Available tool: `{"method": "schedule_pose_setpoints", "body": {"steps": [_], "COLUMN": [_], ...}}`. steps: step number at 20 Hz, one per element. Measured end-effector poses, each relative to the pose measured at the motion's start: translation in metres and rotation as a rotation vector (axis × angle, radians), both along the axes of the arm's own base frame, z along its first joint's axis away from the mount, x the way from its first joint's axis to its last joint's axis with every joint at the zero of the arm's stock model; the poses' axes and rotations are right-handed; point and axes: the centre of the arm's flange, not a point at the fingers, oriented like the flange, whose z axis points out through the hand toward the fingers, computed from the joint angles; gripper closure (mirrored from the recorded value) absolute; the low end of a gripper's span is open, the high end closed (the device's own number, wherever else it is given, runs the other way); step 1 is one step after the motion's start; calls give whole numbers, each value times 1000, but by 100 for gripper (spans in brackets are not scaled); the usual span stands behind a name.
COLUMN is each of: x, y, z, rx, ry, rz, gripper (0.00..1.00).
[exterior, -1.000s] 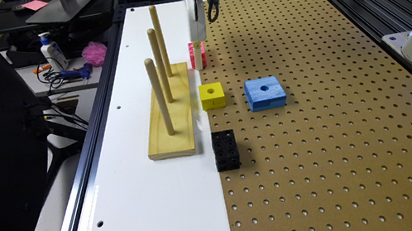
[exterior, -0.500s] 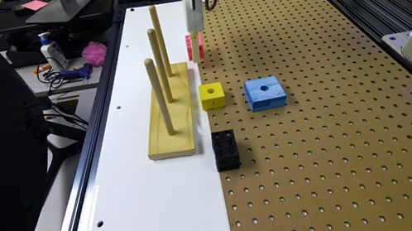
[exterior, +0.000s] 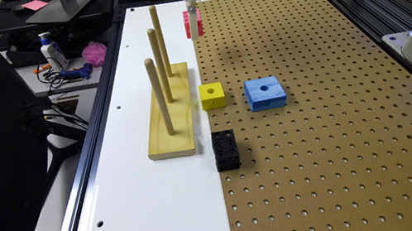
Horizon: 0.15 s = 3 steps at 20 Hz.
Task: Pick up pink block.
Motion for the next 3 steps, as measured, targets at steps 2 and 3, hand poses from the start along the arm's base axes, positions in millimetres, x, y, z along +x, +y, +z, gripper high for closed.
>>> {"method": "schedule_pose_setpoints", "body": {"steps": [2,3], "x": [-3,-5], "y": [1,1], "z": [23,33], "rx": [-1,-1], "ry": [0,0], "rz": [0,0], "gripper": [100,100]}}
